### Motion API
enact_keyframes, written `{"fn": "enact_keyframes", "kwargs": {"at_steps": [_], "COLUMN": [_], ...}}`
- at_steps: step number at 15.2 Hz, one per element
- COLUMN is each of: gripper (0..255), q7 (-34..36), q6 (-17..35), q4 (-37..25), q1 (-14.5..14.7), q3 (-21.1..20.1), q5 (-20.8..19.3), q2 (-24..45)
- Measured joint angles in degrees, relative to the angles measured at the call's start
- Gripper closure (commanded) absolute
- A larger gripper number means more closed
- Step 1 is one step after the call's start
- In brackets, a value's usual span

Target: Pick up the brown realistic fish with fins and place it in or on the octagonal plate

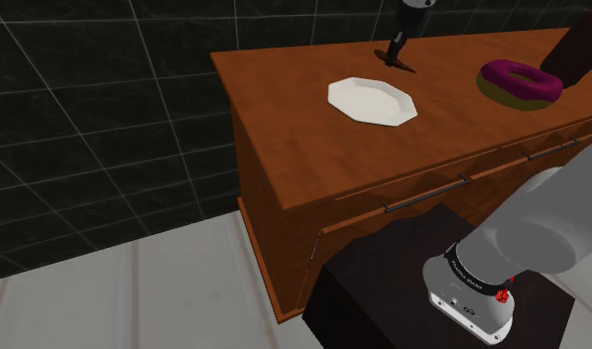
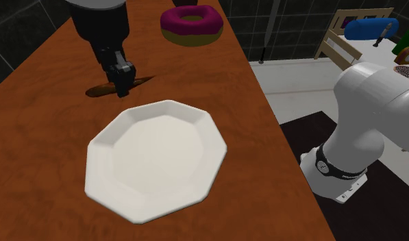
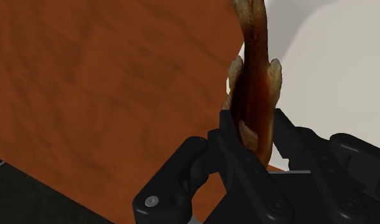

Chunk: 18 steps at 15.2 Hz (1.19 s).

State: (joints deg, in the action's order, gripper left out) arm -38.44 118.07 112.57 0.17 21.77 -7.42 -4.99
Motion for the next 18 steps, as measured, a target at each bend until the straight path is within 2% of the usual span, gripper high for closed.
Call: {"fn": "enact_keyframes", "kwargs": {"at_steps": [9, 18], "gripper": [255, 255], "q7": [13.66, 15.36], "q6": [-1.20, 5.72], "q4": [11.26, 16.48], "q1": [3.81, 3.90], "q3": [-7.82, -8.17], "q5": [-4.47, -4.92], "q2": [-11.14, -10.09]}}
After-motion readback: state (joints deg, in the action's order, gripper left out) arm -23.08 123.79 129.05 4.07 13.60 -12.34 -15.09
